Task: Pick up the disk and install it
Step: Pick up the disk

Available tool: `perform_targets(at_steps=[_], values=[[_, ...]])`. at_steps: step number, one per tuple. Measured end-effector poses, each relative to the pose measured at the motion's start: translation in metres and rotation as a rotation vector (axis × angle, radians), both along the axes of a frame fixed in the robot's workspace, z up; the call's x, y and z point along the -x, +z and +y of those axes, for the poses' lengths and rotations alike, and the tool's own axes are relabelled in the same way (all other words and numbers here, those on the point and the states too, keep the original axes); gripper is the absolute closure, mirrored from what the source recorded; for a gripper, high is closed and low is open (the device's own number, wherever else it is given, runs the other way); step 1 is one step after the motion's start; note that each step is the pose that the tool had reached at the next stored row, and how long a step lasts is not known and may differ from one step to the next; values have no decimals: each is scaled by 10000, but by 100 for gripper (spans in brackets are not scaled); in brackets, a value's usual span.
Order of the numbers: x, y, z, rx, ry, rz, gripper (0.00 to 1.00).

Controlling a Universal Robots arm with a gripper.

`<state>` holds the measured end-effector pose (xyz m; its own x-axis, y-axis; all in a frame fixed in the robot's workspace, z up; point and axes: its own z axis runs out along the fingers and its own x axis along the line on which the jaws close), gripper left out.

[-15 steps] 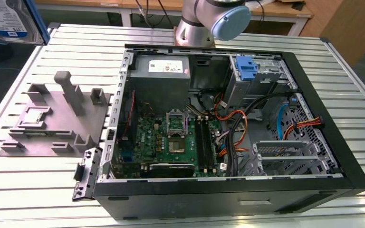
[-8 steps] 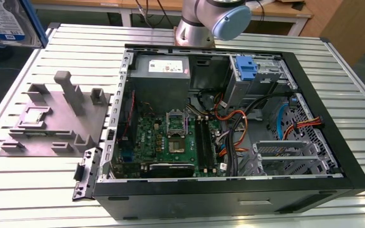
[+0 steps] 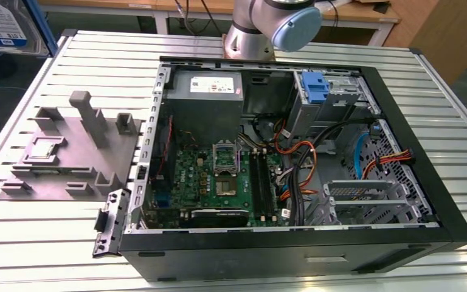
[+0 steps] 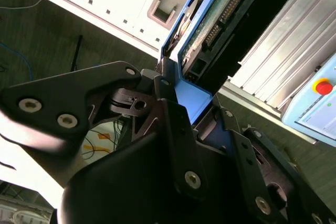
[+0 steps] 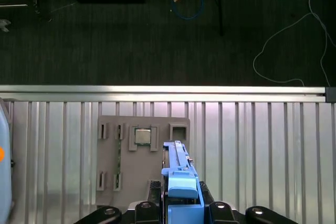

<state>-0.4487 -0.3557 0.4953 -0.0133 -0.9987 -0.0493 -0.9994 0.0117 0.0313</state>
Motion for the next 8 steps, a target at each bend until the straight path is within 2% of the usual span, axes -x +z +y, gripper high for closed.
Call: perform_targets(at_steps=[8], values=[[0,0,-27,0,0,0,63]])
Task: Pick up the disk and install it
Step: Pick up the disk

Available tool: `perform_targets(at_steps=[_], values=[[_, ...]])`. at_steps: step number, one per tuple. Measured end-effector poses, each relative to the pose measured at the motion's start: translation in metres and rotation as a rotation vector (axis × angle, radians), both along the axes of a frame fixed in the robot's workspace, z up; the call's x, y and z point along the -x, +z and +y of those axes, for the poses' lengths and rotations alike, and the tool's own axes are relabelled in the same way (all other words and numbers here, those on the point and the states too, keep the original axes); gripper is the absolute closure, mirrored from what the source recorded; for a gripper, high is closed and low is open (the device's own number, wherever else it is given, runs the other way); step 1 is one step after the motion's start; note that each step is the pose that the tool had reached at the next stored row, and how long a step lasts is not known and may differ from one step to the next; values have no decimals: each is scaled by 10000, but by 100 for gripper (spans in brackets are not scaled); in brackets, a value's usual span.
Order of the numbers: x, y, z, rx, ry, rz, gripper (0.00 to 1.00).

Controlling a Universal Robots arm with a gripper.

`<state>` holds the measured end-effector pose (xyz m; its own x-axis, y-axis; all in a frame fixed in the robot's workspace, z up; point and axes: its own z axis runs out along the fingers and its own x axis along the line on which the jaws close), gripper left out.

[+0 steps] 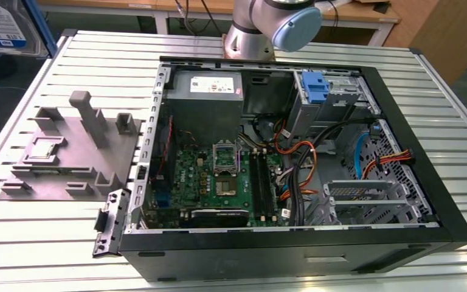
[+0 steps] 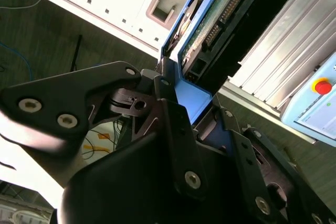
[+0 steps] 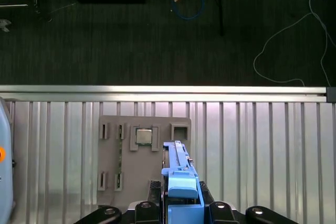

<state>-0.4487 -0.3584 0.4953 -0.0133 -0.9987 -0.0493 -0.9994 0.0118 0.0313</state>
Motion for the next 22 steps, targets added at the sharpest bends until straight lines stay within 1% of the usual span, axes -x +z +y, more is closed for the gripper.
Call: perform_targets(at_steps=[22], values=[[0,0,-44,0,0,0,63]])
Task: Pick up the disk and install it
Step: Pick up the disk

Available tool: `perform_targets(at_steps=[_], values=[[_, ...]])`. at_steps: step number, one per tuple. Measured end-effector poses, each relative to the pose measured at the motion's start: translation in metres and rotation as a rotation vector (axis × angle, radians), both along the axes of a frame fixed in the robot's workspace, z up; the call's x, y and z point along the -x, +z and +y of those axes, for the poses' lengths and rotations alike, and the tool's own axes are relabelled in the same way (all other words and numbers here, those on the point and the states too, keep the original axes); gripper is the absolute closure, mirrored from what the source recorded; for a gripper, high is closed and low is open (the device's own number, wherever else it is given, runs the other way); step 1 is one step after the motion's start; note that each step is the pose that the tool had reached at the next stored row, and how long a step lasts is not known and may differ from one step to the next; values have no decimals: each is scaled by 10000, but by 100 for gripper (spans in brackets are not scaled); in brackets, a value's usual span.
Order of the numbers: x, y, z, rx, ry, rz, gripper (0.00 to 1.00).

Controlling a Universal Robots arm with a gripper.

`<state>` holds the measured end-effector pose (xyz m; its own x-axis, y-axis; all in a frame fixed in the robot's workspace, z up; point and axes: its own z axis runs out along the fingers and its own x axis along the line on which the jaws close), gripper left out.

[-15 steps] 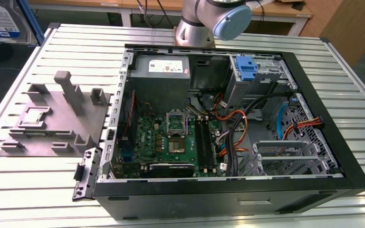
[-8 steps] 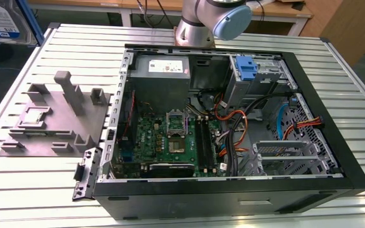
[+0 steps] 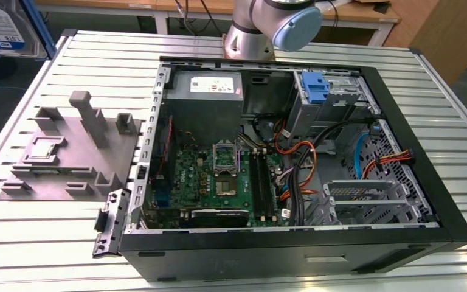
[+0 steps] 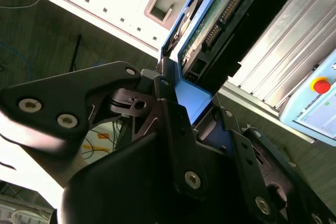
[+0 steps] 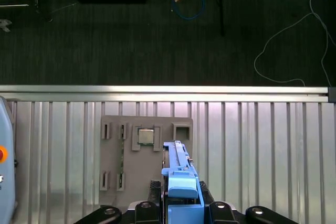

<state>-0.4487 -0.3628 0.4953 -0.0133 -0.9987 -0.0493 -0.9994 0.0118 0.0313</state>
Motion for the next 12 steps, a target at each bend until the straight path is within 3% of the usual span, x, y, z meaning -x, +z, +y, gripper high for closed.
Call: perform_targets(at_steps=[12], values=[[-24,0,-8,0,0,-1,63]])
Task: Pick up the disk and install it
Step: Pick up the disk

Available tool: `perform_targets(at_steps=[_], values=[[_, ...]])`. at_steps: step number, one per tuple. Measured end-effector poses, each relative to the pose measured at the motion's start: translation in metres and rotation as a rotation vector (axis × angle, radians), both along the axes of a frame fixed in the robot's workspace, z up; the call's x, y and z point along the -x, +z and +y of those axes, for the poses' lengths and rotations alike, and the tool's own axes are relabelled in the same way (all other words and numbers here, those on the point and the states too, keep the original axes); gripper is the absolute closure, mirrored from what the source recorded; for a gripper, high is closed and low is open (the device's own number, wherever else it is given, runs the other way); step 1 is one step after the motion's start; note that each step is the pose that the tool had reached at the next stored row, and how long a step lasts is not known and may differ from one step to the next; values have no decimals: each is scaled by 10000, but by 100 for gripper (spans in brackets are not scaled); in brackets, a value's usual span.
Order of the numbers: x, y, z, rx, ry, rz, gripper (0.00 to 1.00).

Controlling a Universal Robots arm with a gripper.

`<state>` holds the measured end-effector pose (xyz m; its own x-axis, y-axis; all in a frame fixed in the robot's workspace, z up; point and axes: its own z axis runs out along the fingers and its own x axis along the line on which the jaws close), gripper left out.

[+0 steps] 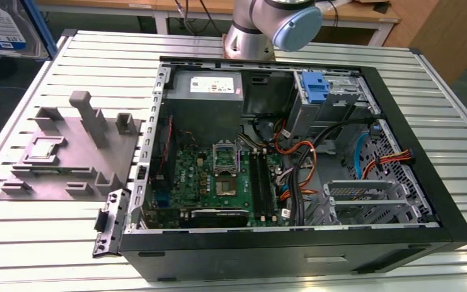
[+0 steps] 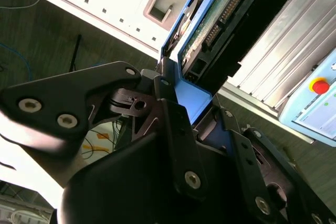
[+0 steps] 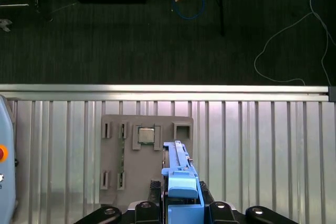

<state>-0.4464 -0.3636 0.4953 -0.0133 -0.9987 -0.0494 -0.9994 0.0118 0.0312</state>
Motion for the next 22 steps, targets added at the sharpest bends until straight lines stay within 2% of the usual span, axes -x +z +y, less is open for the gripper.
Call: perform_targets(at_steps=[10,12,22], values=[[-23,0,0,1,0,0,63],[-77,0,0,0,0,0,63],[-109,0,0,0,1,0,63]])
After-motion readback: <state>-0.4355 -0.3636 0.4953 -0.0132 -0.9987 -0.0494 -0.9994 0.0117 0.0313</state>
